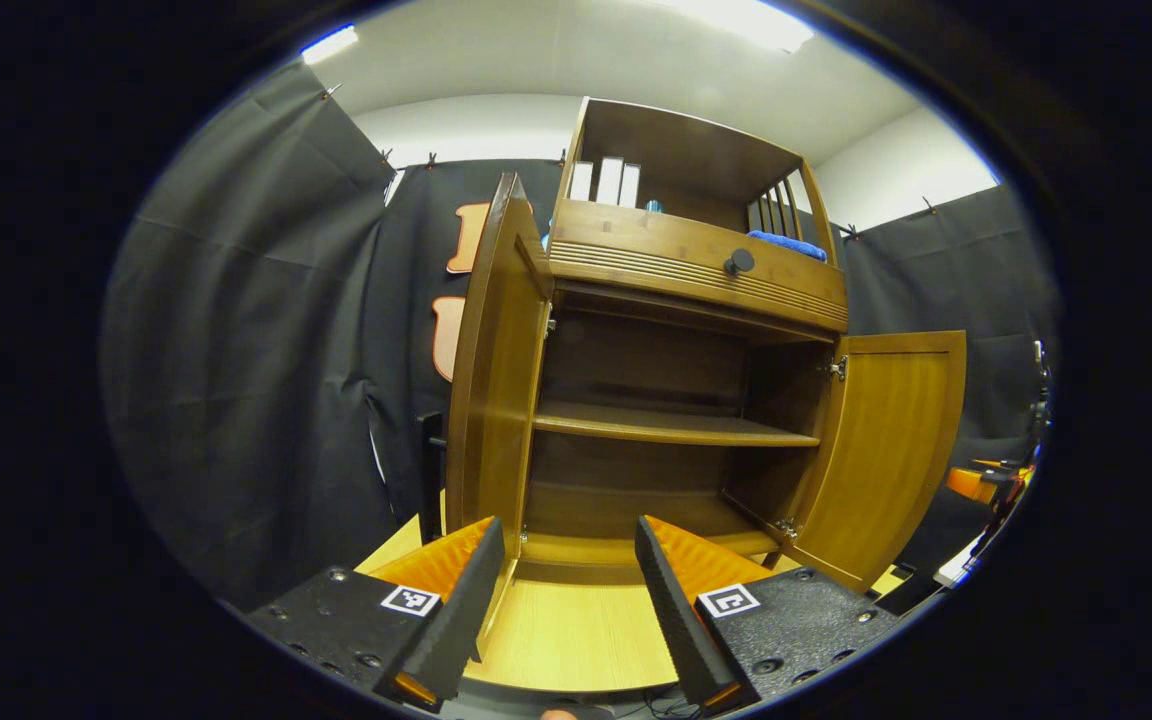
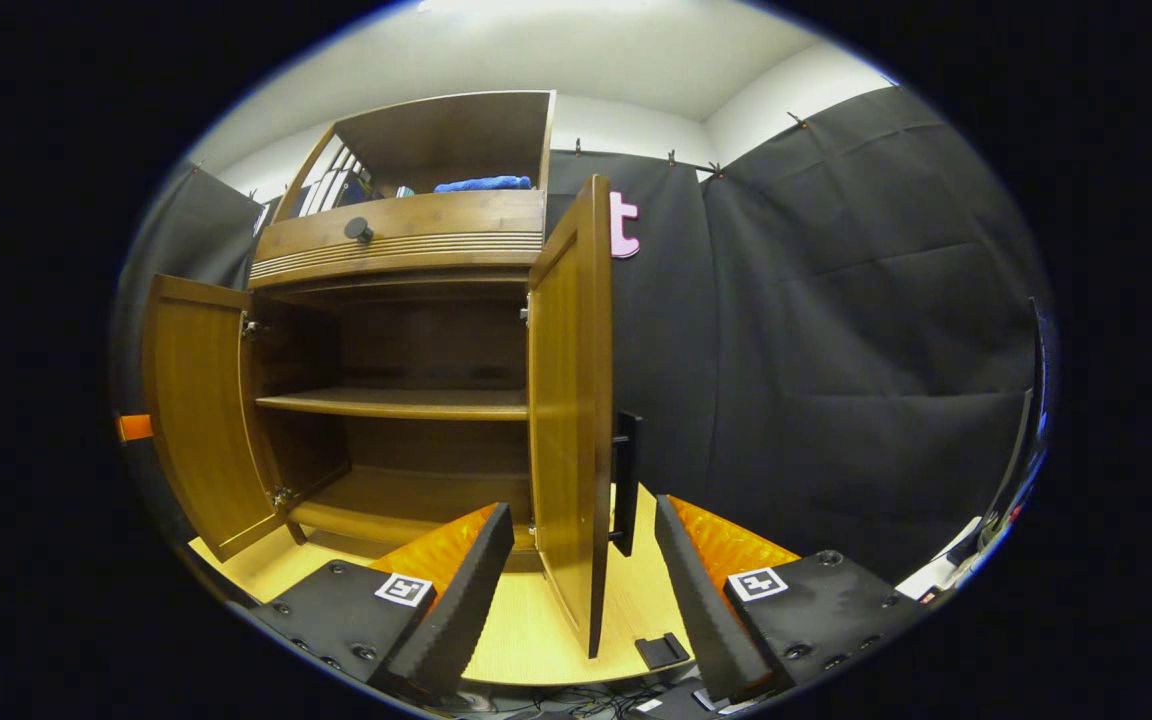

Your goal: Open the right door of the double-door shoe cabinet with the right hand, and open the left door with the left hand.

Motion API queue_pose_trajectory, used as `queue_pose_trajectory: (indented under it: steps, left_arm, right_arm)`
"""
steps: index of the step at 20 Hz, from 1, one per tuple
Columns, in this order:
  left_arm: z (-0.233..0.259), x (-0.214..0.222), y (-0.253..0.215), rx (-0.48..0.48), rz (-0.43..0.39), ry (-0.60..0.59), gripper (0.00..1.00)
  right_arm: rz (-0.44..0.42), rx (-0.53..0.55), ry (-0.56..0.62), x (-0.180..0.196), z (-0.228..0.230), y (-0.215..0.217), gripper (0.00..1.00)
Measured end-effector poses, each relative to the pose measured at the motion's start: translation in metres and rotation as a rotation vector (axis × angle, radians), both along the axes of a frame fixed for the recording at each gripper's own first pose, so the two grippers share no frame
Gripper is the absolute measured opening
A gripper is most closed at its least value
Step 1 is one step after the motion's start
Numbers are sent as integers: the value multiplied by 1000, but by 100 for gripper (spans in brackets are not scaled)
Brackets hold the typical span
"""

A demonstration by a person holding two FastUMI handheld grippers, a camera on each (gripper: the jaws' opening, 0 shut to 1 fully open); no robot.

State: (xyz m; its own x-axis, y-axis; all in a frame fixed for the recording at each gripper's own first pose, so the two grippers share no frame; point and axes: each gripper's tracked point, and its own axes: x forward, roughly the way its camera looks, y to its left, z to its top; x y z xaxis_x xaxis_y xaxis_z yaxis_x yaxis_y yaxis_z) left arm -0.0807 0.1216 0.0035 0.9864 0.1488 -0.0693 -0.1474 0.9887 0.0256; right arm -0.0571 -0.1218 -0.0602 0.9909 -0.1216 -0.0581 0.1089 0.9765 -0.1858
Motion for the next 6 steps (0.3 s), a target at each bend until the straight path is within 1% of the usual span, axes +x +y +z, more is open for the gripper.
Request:
queue_pose_trajectory:
  steps: [1,2,3,4,5,6]
  left_arm:
    - [1,0,0,5,-2,-6,75]
    - [2,0,-4,10,-6,-13,79]
    - [4,2,-8,20,-10,-18,83]
    - [8,0,-9,28,-13,-24,97]
    - [10,-1,-9,33,-16,-31,89]
    - [11,-2,-10,35,-20,-35,89]
  right_arm:
    - [-2,1,-4,-1,1,0,89]
    - [-3,2,-8,-2,2,-1,92]
    - [-3,2,-9,-1,1,0,89]
    - [-1,3,-8,-1,1,1,89]
    - [2,6,-6,0,0,2,89]
    - [4,9,-2,0,-1,3,89]
